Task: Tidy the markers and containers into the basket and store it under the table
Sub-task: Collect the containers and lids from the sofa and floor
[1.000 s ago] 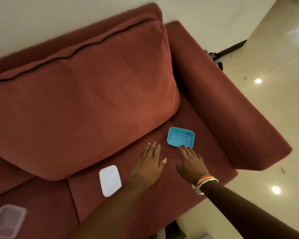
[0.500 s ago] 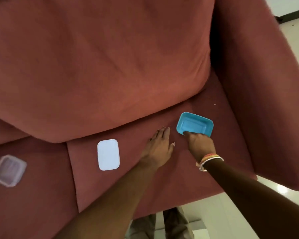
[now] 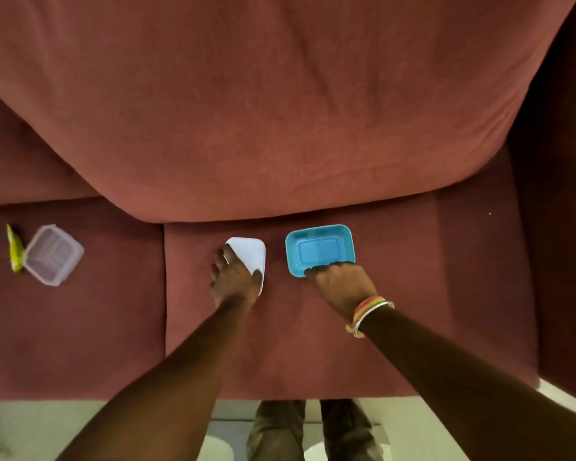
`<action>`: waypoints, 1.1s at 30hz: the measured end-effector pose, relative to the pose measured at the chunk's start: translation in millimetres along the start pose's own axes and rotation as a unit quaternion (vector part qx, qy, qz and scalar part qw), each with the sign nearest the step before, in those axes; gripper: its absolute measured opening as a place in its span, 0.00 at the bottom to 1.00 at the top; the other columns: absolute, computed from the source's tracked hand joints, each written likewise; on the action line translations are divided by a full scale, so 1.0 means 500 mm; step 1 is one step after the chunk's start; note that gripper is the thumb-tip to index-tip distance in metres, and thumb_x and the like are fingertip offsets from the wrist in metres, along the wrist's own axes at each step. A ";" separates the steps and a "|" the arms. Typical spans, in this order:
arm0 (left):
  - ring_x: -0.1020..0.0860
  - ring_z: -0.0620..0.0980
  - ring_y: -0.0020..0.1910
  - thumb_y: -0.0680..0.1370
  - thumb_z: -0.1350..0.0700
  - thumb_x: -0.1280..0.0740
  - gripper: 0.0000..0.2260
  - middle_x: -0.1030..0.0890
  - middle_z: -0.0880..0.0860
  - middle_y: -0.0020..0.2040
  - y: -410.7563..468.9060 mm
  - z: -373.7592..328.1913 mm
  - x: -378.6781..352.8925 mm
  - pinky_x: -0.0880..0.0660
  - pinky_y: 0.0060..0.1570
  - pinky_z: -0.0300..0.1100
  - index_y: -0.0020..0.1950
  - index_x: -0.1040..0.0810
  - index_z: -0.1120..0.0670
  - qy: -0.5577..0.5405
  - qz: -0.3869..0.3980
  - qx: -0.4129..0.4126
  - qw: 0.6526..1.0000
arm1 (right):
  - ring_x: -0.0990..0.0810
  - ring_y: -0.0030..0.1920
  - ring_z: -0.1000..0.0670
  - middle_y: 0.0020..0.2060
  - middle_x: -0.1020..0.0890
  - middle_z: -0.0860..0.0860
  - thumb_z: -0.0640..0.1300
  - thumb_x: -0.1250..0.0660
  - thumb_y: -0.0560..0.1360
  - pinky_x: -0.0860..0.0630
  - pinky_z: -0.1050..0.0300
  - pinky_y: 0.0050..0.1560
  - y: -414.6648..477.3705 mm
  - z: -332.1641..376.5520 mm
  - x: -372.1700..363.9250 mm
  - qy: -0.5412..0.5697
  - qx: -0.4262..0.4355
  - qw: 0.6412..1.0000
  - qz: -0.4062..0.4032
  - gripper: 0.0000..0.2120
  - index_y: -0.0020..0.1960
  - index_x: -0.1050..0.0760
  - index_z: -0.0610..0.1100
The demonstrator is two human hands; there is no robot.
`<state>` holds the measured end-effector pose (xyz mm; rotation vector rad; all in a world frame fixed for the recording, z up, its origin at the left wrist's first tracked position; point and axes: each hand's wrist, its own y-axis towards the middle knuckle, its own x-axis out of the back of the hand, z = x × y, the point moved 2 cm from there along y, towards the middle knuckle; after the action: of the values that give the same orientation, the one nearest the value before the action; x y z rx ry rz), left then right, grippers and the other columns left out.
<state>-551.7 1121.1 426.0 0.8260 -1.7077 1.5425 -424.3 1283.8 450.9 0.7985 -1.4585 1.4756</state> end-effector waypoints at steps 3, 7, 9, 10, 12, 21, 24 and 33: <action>0.33 0.63 0.69 0.75 0.50 0.29 0.37 0.35 0.62 0.72 0.011 0.002 -0.002 0.30 0.64 0.56 0.77 0.45 0.59 -0.024 -0.031 0.004 0.999 | 0.17 0.33 0.48 0.35 0.17 0.52 0.42 0.36 0.75 0.31 0.58 0.28 0.007 0.017 -0.003 -0.003 0.022 1.000 -0.010 0.08 0.51 0.20 0.51; 0.32 0.63 0.68 0.71 0.52 0.25 0.39 0.31 0.62 0.69 0.022 -0.002 0.008 0.31 0.66 0.56 0.75 0.42 0.60 -0.073 -0.035 0.020 0.997 | 0.15 0.38 0.48 0.40 0.16 0.52 0.43 0.38 0.77 0.23 0.56 0.34 0.004 0.020 0.001 0.003 0.020 1.000 -0.003 0.11 0.56 0.22 0.52; 0.32 0.63 0.67 0.69 0.49 0.23 0.40 0.30 0.63 0.68 0.023 -0.003 0.010 0.31 0.66 0.56 0.73 0.40 0.60 -0.101 -0.030 0.022 0.994 | 0.15 0.40 0.47 0.41 0.16 0.52 0.42 0.39 0.78 0.22 0.55 0.36 0.003 0.019 0.004 0.004 0.018 1.000 0.004 0.12 0.58 0.23 0.52; 0.32 0.63 0.67 0.68 0.47 0.22 0.42 0.30 0.62 0.68 0.019 -0.005 0.011 0.31 0.66 0.56 0.73 0.39 0.60 -0.115 -0.026 0.025 0.993 | 0.15 0.41 0.47 0.43 0.16 0.52 0.42 0.40 0.79 0.22 0.55 0.38 0.002 0.019 0.005 0.009 0.016 1.000 0.005 0.12 0.59 0.23 0.51; 0.32 0.62 0.68 0.62 0.42 0.20 0.48 0.31 0.61 0.68 0.007 -0.011 0.011 0.31 0.64 0.56 0.72 0.39 0.59 -0.121 -0.015 0.035 0.992 | 0.15 0.43 0.46 0.44 0.16 0.51 0.42 0.42 0.79 0.23 0.55 0.38 0.003 0.019 0.008 0.017 0.011 1.000 0.007 0.13 0.59 0.24 0.51; 0.20 0.63 0.54 0.73 0.51 0.25 0.22 0.18 0.60 0.56 -0.045 -0.024 0.026 0.23 0.48 0.52 0.63 0.25 0.59 -0.108 -0.055 -0.007 0.993 | 0.16 0.41 0.47 0.42 0.16 0.52 0.42 0.42 0.79 0.30 0.56 0.33 -0.005 0.031 -0.003 0.007 -0.009 1.000 -0.004 0.13 0.57 0.22 0.52; 0.22 0.62 0.50 0.73 0.63 0.31 0.10 0.21 0.59 0.51 -0.068 -0.051 0.067 0.28 0.41 0.47 0.52 0.27 0.58 -0.140 -0.155 -0.141 0.968 | 0.16 0.43 0.46 0.43 0.16 0.51 0.41 0.42 0.79 0.24 0.55 0.38 -0.007 0.037 -0.010 0.028 -0.007 0.999 -0.021 0.13 0.57 0.22 0.50; 0.48 0.68 0.78 0.75 0.66 0.45 0.18 0.46 0.62 0.80 -0.113 -0.174 -0.016 0.45 0.69 0.71 0.65 0.33 0.61 0.105 -0.019 -0.398 0.911 | 0.25 0.45 0.43 0.42 0.19 0.46 0.39 0.41 0.69 0.27 0.50 0.45 -0.083 -0.027 -0.017 0.307 -0.179 0.894 -0.273 0.11 0.46 0.22 0.41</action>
<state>-494.5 1202.5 456.7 0.2489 -1.9014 0.7354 -381.6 1292.3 459.0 0.4006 -0.8762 0.8681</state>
